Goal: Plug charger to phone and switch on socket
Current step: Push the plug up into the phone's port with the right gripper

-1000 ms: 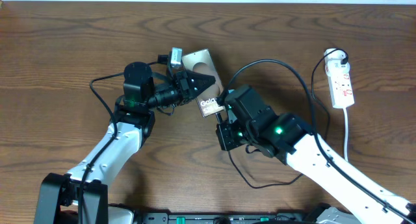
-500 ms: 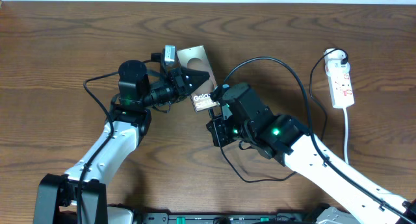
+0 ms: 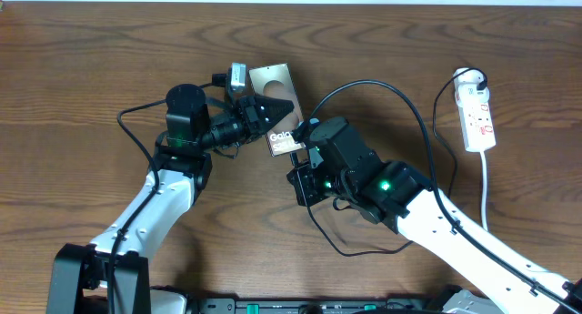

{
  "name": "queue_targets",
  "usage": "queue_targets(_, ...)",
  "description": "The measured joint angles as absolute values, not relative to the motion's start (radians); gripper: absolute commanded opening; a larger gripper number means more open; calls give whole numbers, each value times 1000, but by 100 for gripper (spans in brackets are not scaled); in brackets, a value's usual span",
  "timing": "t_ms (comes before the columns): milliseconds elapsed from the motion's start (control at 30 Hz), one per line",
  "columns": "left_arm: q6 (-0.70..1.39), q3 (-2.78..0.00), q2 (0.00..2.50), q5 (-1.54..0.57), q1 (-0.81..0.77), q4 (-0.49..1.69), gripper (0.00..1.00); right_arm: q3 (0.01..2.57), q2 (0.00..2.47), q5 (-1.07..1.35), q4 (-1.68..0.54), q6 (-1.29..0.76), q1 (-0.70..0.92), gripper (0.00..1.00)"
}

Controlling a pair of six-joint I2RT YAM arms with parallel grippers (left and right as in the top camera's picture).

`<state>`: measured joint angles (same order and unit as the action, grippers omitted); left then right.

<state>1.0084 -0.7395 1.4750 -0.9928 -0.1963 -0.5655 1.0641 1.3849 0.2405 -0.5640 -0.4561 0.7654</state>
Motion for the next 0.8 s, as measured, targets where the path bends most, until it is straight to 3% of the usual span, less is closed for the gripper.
queue_targets(233,1006,-740,1475,-992,-196,-567,7,1064,1376,240,-565,-455,761,1)
queue_targets(567,990,-740,1476,-1049,-220,-551,7,1072,1336,231,-579,-444,735,51)
queue_targets(800,945,-740,1476,-1064,-224,-523,7,1073,1307,227,-646,-439,728,75)
